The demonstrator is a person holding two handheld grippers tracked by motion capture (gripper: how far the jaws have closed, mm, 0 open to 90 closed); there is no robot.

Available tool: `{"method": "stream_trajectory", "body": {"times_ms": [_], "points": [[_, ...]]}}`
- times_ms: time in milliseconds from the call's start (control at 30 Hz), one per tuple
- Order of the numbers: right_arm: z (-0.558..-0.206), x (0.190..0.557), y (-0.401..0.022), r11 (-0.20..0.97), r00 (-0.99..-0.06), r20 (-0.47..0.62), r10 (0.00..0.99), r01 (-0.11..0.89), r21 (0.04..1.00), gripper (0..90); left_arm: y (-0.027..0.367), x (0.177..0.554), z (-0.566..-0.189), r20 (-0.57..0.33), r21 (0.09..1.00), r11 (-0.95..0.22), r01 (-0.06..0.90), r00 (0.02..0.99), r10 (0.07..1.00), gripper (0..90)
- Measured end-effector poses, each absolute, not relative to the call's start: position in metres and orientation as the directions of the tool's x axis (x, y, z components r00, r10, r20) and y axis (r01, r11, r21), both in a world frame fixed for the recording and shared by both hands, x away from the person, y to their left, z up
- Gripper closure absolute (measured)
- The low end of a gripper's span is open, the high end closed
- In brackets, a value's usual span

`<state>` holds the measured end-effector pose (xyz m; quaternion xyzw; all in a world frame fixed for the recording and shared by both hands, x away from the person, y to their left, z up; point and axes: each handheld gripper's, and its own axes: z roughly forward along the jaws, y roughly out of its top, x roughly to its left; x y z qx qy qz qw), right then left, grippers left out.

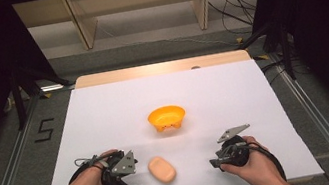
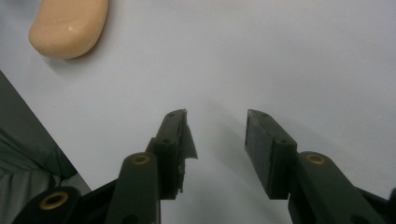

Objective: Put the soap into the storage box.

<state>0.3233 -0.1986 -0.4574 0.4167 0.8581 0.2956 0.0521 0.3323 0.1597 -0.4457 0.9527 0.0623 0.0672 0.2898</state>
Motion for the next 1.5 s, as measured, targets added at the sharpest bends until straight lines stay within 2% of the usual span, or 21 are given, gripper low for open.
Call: {"method": "stream_trajectory", "body": {"times_ms": [100, 267, 700, 1033, 1500], "points": [[-0.458, 0.324, -0.198, 0.480, -0.650, 0.160, 0.743, 0.684, 0.550, 58.0, 0.153, 0.337, -0.441, 0.094, 0.526, -0.850, 0.038, 0.990, 0.102, 19.9], [-0.459, 0.324, -0.197, 0.482, -0.651, 0.170, 0.740, 0.689, 0.541, 57.7, 0.141, 0.341, -0.436, 0.118, 0.509, -0.861, -0.006, 0.991, 0.063, 18.4], [-0.459, 0.325, -0.198, 0.478, -0.649, 0.172, 0.741, 0.690, 0.544, 56.1, 0.113, 0.354, -0.434, 0.108, 0.455, -0.887, -0.080, 0.994, -0.035, 18.0], [-0.460, 0.325, -0.199, 0.460, -0.644, 0.174, 0.745, 0.685, 0.565, 55.2, 0.102, 0.357, -0.434, 0.088, 0.448, -0.890, -0.087, 0.995, -0.053, 17.2], [-0.459, 0.325, -0.200, 0.478, -0.651, 0.161, 0.742, 0.681, 0.554, 54.0, 0.077, 0.366, -0.439, 0.069, 0.378, -0.915, -0.143, 0.990, -0.127, 16.8]]}}
